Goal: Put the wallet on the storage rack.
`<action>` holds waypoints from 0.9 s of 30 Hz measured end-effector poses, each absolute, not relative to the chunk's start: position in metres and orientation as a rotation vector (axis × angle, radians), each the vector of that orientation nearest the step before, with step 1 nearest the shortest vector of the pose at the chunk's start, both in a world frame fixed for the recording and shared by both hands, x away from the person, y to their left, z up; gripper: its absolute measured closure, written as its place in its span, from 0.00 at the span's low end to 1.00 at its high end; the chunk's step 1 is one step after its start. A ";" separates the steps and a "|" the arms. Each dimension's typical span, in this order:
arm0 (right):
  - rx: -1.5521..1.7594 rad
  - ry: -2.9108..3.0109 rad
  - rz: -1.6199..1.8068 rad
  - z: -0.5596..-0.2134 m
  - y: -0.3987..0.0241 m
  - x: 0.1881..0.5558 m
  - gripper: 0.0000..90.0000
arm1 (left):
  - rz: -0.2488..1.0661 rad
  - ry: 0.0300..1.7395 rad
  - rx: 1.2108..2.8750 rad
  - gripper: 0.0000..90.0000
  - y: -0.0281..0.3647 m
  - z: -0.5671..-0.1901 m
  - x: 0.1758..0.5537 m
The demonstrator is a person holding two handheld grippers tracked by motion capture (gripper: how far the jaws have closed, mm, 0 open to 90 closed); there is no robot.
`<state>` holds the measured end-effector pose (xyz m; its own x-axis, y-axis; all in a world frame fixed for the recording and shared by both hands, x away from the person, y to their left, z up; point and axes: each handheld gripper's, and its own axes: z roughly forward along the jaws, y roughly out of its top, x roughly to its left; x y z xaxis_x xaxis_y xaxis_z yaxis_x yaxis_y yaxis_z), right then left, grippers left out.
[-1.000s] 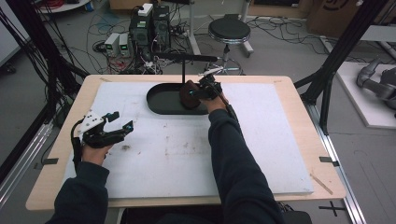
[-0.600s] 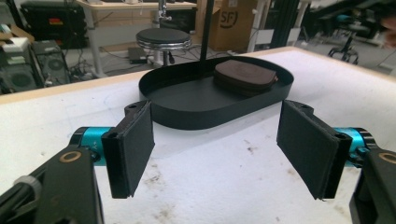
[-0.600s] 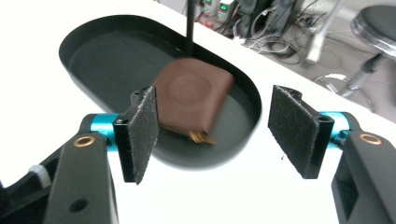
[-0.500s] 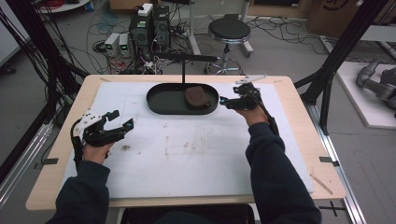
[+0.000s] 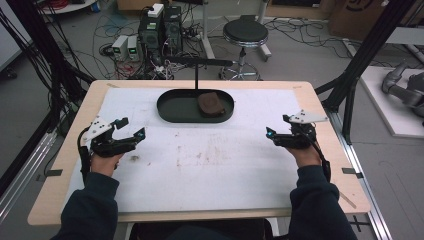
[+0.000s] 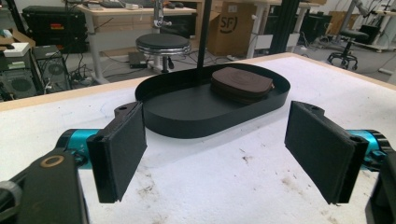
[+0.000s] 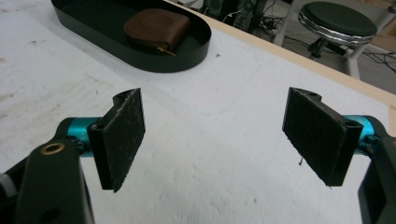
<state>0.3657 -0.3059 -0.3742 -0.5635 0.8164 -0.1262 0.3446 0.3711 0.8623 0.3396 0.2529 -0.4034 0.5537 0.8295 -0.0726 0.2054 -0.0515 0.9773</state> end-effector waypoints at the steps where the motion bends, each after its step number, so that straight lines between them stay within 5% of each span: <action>1: 1.014 2.074 1.125 -0.377 -0.309 0.362 0.23 | 0.643 0.904 1.576 0.23 0.253 -0.403 0.339; 27: 1.086 2.026 1.099 -0.402 -0.330 0.348 0.23 | 0.655 0.911 1.591 0.23 0.254 -0.406 0.339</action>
